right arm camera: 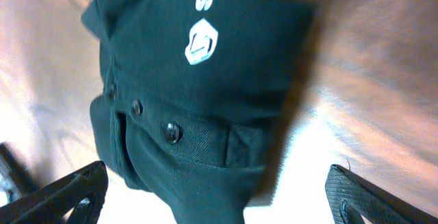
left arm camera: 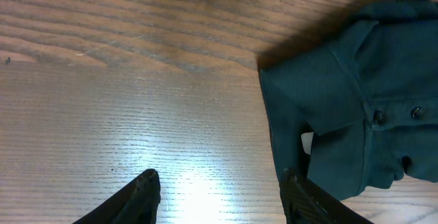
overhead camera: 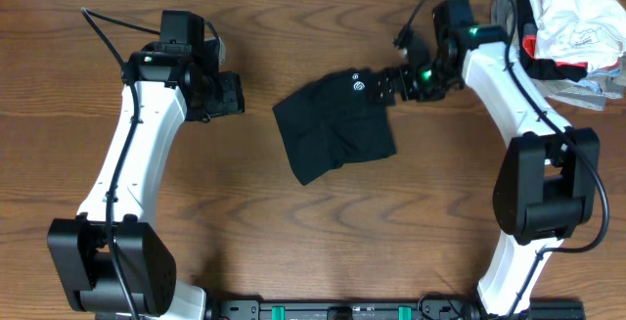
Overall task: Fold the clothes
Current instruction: 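Grasp the folded black shirt bundle with the right gripper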
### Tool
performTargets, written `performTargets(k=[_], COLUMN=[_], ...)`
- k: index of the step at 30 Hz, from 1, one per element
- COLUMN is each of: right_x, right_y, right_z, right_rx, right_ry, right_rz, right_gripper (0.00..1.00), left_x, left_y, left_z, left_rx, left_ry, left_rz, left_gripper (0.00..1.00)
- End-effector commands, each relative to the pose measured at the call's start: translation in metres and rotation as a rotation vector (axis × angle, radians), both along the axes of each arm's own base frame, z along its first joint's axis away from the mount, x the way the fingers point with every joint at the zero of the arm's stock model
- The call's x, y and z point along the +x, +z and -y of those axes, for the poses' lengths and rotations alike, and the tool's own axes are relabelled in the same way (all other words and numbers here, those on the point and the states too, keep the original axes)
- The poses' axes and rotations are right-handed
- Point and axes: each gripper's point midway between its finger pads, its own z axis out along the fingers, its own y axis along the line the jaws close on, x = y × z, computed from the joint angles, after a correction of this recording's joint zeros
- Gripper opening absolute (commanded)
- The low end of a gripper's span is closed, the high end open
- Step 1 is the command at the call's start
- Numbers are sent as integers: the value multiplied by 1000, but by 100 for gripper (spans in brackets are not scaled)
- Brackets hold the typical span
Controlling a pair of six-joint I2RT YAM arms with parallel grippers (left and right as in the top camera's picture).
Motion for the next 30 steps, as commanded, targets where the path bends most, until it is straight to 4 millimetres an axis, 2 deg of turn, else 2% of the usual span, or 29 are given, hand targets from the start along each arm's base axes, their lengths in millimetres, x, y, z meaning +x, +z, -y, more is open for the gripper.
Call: performTargets(k=[1,6,12,21,26,30], right_x=[-13,-15,-8,0,-1,-7], right_y=[-8,-21,-37,-75,-70,-62], right_z=[-17,-18,-20,-30,-48,-58], right_rx=[121,137,150,209,364,428], right_ry=[53,47,0,-16,7,4], right_rz=[-22,-13,4,-40,-70,-123], right_gripper=[99,99,99,99,94,84], left_x=[-2,-2,-2,-2,-2,-2], left_y=[-5,-5,-5,-5,-5,-5], left_z=[-3,-3,-3,-3,-3,-3], left_rx=[14,14,14,14,14,14], left_ry=[-6,-6,-6,-6,-6,-6], left_rz=[-10,-11,-11,-11,-11,-11], left_gripper=[58,58,58,58,58,58])
